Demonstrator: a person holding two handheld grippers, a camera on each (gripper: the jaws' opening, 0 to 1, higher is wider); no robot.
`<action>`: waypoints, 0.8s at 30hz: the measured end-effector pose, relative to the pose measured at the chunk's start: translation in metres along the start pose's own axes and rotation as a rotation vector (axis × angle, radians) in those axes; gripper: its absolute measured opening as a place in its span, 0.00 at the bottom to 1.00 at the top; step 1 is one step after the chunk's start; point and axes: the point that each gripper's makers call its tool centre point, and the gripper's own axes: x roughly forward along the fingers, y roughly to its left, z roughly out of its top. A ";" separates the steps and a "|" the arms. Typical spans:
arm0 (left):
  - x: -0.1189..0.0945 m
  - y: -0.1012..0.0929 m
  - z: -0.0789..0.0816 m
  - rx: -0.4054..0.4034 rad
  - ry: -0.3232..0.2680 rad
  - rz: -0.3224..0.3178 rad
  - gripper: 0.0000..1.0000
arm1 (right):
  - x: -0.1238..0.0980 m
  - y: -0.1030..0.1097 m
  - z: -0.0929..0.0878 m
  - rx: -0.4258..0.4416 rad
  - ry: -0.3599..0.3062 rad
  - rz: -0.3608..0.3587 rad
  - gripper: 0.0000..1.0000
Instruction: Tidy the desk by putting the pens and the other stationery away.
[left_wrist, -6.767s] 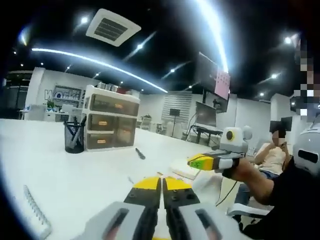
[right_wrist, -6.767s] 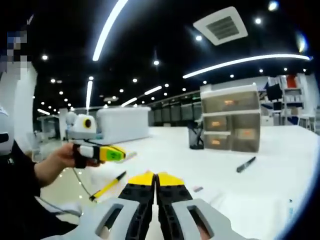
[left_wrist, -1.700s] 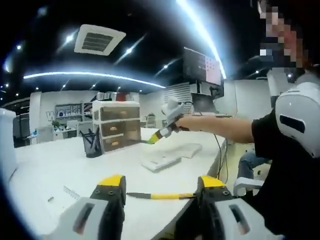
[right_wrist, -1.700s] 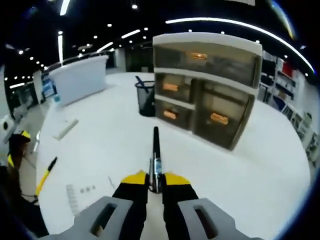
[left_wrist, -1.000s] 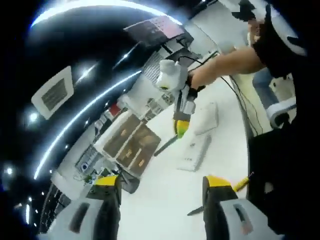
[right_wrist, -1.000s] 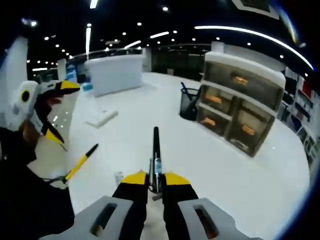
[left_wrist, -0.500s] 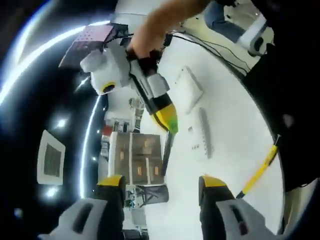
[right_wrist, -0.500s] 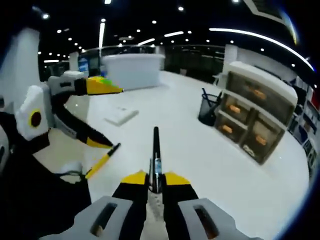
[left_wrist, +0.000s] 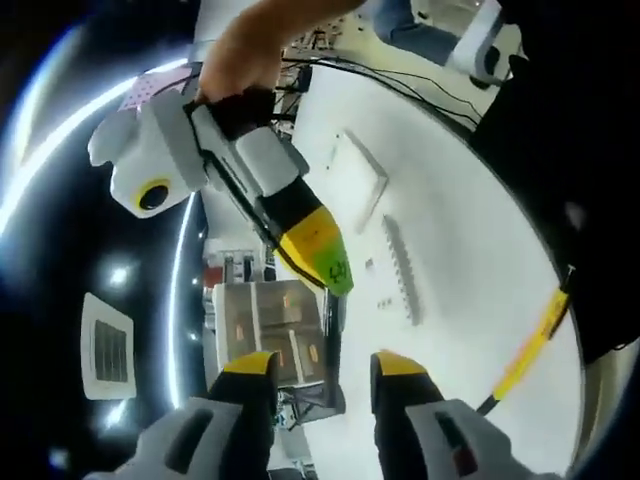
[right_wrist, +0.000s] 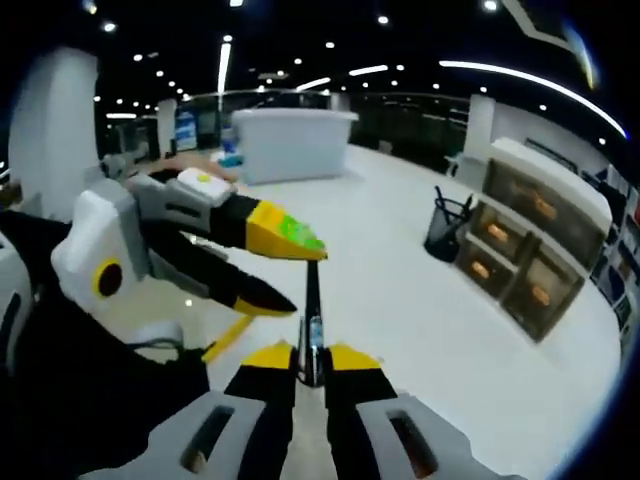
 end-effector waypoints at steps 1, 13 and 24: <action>0.001 -0.001 0.001 0.006 -0.001 -0.002 0.33 | 0.000 0.000 0.000 0.000 0.000 0.000 0.08; 0.008 -0.012 0.006 0.122 0.011 -0.009 0.25 | 0.003 0.012 0.000 0.014 0.001 0.034 0.09; 0.010 -0.017 0.010 0.155 0.007 0.011 0.10 | 0.007 0.021 -0.006 0.028 0.015 0.060 0.09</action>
